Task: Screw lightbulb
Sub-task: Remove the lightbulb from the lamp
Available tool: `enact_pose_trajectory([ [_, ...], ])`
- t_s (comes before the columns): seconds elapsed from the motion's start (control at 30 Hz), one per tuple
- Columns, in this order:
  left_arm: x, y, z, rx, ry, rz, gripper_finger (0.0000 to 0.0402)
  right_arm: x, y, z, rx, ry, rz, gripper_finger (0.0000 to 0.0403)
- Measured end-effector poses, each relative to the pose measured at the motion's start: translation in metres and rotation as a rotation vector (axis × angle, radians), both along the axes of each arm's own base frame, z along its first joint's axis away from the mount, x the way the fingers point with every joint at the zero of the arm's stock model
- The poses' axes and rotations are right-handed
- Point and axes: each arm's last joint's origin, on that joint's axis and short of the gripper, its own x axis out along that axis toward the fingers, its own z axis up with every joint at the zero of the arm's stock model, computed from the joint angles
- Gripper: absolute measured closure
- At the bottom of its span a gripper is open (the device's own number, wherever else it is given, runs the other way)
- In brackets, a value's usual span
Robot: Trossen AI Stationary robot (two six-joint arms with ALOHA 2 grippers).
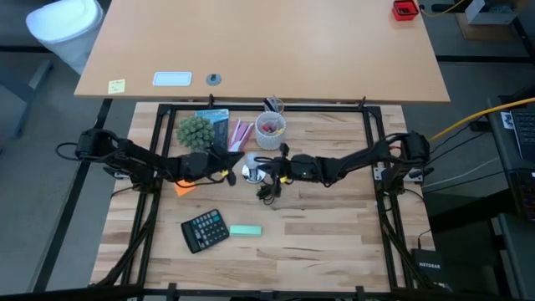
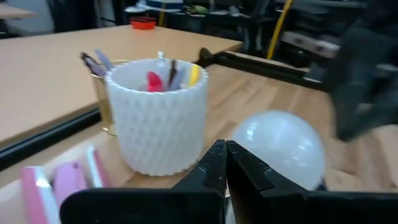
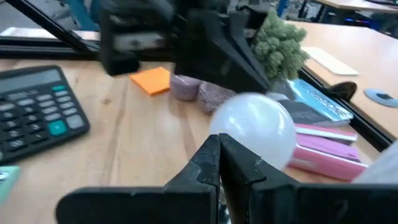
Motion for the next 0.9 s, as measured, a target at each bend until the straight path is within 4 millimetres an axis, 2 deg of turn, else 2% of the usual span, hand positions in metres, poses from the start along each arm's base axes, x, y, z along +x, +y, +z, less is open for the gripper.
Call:
enact_pose_trajectory([
  [0.23, 0.000, -0.004, -0.004, -0.045, 0.019, -0.064, 0.0400, 0.000, -0.012, -0.003, 0.024, 0.012, -0.040, 0.0391],
  [0.47, 0.001, -0.018, -0.004, -0.054, 0.022, -0.130, 0.0400, -0.001, -0.017, -0.004, 0.000, 0.025, -0.131, 0.0391],
  [0.7, 0.000, -0.032, -0.005, -0.062, 0.025, -0.198, 0.0400, -0.002, -0.017, -0.005, -0.008, 0.039, -0.154, 0.0391],
  [0.9, 0.001, -0.035, -0.001, -0.043, -0.006, -0.207, 0.0400, -0.002, -0.018, -0.005, -0.028, 0.041, -0.177, 0.0391],
])
